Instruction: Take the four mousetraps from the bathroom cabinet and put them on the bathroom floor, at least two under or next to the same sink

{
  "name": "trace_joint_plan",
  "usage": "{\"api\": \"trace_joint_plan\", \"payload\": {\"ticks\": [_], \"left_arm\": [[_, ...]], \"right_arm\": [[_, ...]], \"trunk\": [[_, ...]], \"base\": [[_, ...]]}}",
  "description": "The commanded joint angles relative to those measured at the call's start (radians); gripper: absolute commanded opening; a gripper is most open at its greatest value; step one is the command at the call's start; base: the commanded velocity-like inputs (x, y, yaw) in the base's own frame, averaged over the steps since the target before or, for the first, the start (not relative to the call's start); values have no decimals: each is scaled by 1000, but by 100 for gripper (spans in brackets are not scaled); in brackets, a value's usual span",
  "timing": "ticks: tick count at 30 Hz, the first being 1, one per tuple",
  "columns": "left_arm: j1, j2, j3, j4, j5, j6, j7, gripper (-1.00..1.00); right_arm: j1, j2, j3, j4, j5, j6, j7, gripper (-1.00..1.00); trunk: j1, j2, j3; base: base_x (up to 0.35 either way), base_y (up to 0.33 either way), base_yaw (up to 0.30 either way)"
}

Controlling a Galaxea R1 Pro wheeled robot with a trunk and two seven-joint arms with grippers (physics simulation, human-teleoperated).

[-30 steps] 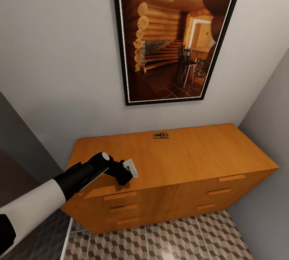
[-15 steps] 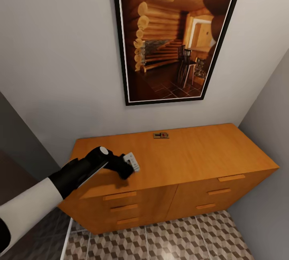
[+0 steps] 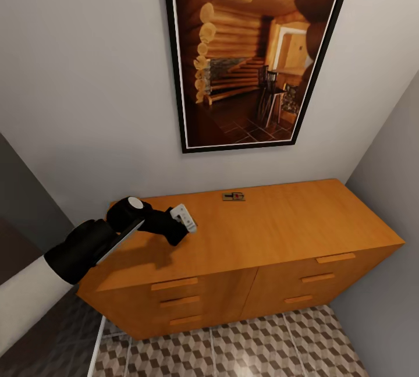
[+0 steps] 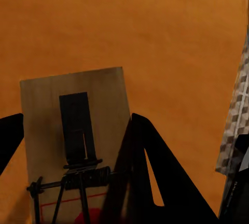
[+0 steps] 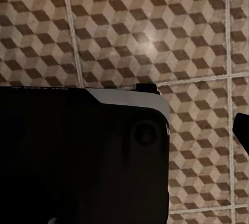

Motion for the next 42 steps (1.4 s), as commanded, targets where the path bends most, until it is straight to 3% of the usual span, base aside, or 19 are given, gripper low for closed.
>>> {"api": "trace_joint_plan", "payload": {"ticks": [1,13,42], "left_arm": [[-1,3,0,-9,5,9,3,-100],[-1,14,0,-43,5,20,2,-100],[-1,15,-4,-20,5,19,4,-100]], "right_arm": [[-1,0,9,1,-9,-4,-2,100],[-1,-1,9,1,-9,-4,-2,100],[-1,-3,9,1,-9,-6,-2,100]], "trunk": [[1,-2,-2],[1,-2,-2],[1,-2,-2]], "base": [[0,0,0],[-30,-18,0],[-282,-207,0]]}}
